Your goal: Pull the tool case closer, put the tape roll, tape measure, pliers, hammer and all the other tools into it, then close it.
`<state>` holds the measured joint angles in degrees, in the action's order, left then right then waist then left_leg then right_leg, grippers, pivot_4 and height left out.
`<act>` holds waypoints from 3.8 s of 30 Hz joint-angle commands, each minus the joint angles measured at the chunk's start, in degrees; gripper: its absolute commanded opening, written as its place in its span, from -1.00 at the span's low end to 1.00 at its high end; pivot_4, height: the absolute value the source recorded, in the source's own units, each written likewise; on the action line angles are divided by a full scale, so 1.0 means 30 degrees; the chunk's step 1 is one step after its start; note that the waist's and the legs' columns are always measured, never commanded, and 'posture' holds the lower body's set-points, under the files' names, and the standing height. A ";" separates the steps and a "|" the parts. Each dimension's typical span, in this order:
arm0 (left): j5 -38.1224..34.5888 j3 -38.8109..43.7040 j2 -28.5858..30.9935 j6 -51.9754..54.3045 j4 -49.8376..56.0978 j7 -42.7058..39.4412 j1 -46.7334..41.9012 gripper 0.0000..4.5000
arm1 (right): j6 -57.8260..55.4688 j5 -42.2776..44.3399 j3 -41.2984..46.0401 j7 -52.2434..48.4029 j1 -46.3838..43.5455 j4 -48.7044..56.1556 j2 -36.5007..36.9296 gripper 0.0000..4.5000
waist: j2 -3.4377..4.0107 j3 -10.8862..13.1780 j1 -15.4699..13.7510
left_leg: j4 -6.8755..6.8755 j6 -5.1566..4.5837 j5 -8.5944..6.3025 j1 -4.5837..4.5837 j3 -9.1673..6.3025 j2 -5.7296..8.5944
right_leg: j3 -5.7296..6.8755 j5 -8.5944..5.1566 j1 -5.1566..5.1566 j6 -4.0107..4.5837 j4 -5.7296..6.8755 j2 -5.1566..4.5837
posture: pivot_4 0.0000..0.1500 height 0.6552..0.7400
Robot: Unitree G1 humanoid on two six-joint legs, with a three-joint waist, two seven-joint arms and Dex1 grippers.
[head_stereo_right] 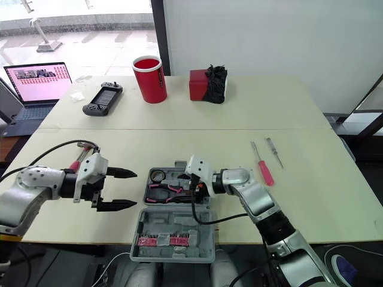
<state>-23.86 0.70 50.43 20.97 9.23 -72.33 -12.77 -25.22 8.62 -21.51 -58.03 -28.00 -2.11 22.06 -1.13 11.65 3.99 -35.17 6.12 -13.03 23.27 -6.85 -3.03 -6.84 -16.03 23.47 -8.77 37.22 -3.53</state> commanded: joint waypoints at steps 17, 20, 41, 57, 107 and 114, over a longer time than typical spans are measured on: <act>0.0213 0.0203 -0.0139 0.0223 0.1030 0.1288 0.0473 1.00 | -0.1837 -0.3013 -0.2375 0.2343 0.0504 -0.5666 -0.1193 -0.97 | -0.0012 -0.0253 0.0040 | 0.0032 0.0001 -0.0005 -0.0351 0.0002 -0.0002 | -0.0007 -0.0064 -0.0344 0.0108 -0.0043 0.0000 | 1.00 1.00; 0.0452 -0.0016 -0.0234 -0.0047 0.1071 0.1443 0.0649 1.00 | -0.1561 -0.2130 -0.1412 0.2386 0.0341 -0.5144 -0.1588 -0.97 | -0.0014 -0.0364 0.0003 | 0.0034 0.0002 -0.0005 -0.0362 0.0002 -0.0001 | -0.0008 -0.0070 -0.0361 0.0105 -0.0048 -0.0001 | 1.00 1.00; 0.2859 0.0021 -0.1298 -0.6433 -0.4420 0.1856 0.2079 0.77 | 0.4176 -0.1153 0.1884 -0.3196 0.1823 0.1379 0.7066 -1.00 | 0.0029 -0.0201 0.0005 | 0.0069 0.0002 -0.0007 -0.0236 0.0019 0.0004 | -0.0018 -0.0083 -0.0226 0.0080 -0.0079 -0.0015 | 1.00 1.00; 0.4226 -0.2113 -0.3895 -0.8829 -0.7693 0.1481 0.1806 -0.98 | 0.5689 -0.2639 0.0591 -0.2776 0.3532 0.0007 0.6385 -1.00 | 0.0023 -0.0186 -0.0038 | 0.0054 0.0002 -0.0007 -0.0237 0.0026 0.0005 | -0.0029 -0.0078 -0.0228 0.0094 -0.0073 -0.0012 | 1.00 1.00; 0.5983 -0.2699 -0.6228 -0.7717 -0.8623 0.3454 -0.1365 -0.98 | 0.5344 -0.3787 0.0422 -0.2021 0.0964 -0.3870 0.3235 -1.00 | 0.0023 -0.0185 -0.0006 | 0.0038 0.0004 -0.0005 -0.0269 0.0024 0.0007 | -0.0029 -0.0065 -0.0266 0.0098 -0.0072 -0.0009 | 1.00 1.00; 0.5963 -0.2642 -0.6267 -0.8033 -0.8663 0.3776 -0.1504 -0.98 | 0.5448 -0.3993 0.0452 -0.1776 0.0703 -0.4257 0.2970 -1.00 | 0.0023 -0.0185 0.0015 | 0.0040 0.0004 -0.0005 -0.0270 0.0024 0.0006 | -0.0029 -0.0064 -0.0264 0.0096 -0.0069 -0.0007 | 1.00 1.00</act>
<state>-5.18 -7.25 32.87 -0.92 -18.37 -61.22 -15.93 -9.54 -2.98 -18.93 -64.45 -25.43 -14.30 32.79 -1.06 11.09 4.03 -35.05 6.13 -13.05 22.45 -6.78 -3.01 -6.93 -16.23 22.68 -8.49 37.01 -3.55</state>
